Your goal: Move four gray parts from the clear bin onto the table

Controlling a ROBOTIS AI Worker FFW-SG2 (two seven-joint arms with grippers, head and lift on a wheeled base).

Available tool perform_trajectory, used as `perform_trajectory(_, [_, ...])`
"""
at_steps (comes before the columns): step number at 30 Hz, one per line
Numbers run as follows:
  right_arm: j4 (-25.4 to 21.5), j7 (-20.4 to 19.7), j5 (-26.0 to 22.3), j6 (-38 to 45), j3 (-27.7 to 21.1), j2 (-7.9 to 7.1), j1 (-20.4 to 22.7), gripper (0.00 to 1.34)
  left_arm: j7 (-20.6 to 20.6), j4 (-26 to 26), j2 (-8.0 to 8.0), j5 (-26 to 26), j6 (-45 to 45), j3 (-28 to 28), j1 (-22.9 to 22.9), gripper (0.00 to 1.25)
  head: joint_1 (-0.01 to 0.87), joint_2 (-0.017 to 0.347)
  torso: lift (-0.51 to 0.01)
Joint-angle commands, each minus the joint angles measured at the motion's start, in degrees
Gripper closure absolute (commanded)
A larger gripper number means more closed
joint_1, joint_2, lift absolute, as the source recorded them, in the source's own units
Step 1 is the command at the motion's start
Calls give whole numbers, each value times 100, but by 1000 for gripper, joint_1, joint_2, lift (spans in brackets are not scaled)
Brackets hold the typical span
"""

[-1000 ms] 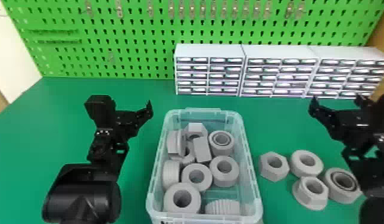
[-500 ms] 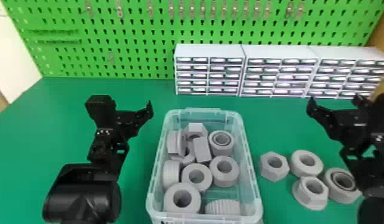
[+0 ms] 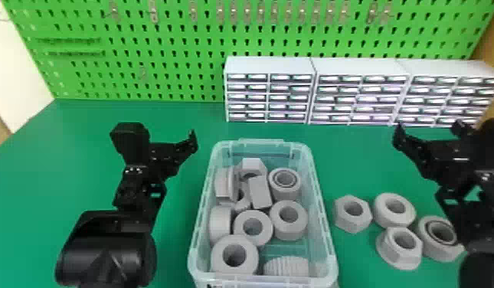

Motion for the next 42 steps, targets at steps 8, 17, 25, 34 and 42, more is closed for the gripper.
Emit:
perform_trajectory(8, [9, 0, 5, 34, 35, -25, -23, 150, 0, 1, -15, 0, 0, 9, -9, 73, 693, 72, -52])
perform_trajectory(17, [9, 0, -3, 34, 17, -17, -6, 150, 0, 10, -15, 9, 0, 0, -9, 73, 693, 72, -52])
perform_trajectory(25, [9, 0, -3, 34, 8, -8, -6, 150, 0, 10, -15, 9, 0, 0, -9, 73, 693, 72, -52])
perform_trajectory(34, [9, 0, -12, 34, 8, -8, -6, 150, 0, 10, -15, 9, 0, 9, -9, 73, 693, 72, -52])
perform_trajectory(42, [9, 0, -3, 34, 8, -8, -6, 150, 0, 10, -15, 9, 0, 9, 0, 73, 693, 72, -52])
